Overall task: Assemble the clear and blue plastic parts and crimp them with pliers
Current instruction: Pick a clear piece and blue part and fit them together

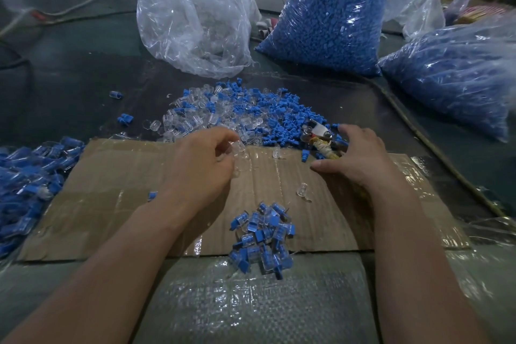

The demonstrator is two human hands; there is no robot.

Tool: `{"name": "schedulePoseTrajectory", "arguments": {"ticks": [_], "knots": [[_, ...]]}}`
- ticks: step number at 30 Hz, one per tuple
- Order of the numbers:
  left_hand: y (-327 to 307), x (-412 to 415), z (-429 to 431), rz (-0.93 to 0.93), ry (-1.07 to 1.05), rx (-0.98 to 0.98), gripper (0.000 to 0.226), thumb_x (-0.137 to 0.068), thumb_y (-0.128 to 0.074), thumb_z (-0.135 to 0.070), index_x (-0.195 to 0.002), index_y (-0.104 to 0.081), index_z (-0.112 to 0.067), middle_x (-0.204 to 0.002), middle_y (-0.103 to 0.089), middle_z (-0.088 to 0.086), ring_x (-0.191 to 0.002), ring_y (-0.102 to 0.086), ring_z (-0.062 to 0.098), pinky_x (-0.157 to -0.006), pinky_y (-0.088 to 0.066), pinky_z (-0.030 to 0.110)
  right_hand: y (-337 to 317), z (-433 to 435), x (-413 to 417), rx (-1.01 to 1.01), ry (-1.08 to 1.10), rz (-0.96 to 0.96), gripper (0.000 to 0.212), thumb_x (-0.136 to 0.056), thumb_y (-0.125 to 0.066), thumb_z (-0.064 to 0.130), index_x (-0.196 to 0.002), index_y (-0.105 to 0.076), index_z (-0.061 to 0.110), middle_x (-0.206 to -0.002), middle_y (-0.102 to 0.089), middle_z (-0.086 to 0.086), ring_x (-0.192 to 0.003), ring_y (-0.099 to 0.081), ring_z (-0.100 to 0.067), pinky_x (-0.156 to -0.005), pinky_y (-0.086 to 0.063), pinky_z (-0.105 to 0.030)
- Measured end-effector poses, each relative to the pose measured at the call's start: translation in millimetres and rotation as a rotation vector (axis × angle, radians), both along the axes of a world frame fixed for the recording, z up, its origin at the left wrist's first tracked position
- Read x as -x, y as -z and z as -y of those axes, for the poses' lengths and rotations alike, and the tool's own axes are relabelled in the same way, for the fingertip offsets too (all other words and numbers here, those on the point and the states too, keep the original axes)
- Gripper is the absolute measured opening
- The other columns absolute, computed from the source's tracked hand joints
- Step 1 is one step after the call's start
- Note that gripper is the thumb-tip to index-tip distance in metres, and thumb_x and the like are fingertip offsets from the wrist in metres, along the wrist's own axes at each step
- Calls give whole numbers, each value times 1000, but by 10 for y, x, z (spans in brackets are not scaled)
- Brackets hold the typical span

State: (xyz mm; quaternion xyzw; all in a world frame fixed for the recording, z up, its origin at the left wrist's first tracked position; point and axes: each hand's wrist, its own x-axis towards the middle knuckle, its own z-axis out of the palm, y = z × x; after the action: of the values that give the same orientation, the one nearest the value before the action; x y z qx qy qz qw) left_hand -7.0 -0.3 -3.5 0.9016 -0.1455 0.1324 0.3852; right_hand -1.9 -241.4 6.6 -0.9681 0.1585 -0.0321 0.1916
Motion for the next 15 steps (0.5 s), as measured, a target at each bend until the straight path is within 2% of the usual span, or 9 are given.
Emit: {"name": "schedulePoseTrajectory", "arguments": {"ticks": [2,4,7,11,15], "knots": [[-3,1,3,12,-5,-4,27,-85,-62,-6,-111,-66,-14,-85,-57,-10,-72,-46,-10,-65,-32,6,-39,-50,17,-10,-108,134,83,-61,-83,37,-134,-44,30,-143,-33,-5,-132,-26,-23,-107,-23,-38],[-12,5,8,18,1,-6,23,-85,-63,-7,-107,-67,-14,-83,-57,-12,-71,-46,-11,-64,-32,6,-64,-115,22,-1,-207,231,57,-65,-81,28,-118,-59,32,-144,-32,-3,-134,-21,-21,-110,-19,-38],[-17,10,13,1,-1,-7,17,-84,-64,-8,-99,-67,-14,-73,-51,-18,-69,-48,-9,-61,-34,7,-47,-191,-3,89,-286,187,34,-73,-75,30,-105,-66,31,-148,-30,-2,-139,-12,-21,-113,-10,-40],[-34,25,23,-10,2,-16,8,-84,-66,-17,-85,-60,-23,-69,-49,-20,-66,-48,-6,-60,-34,8,5,-267,-45,151,-323,133,37,-79,-68,39,-115,-63,30,-152,-23,-3,-142,-4,-20,-114,-7,-44],[-44,29,29,-20,2,-10,8,-85,-64,-22,-91,-65,-18,-70,-51,-17,-66,-47,-8,-59,-31,6,48,-358,-83,175,-328,99,40,-81,-64,44,-117,-62,28,-154,-16,-2,-142,1,-18,-113,-1,-48]]}}
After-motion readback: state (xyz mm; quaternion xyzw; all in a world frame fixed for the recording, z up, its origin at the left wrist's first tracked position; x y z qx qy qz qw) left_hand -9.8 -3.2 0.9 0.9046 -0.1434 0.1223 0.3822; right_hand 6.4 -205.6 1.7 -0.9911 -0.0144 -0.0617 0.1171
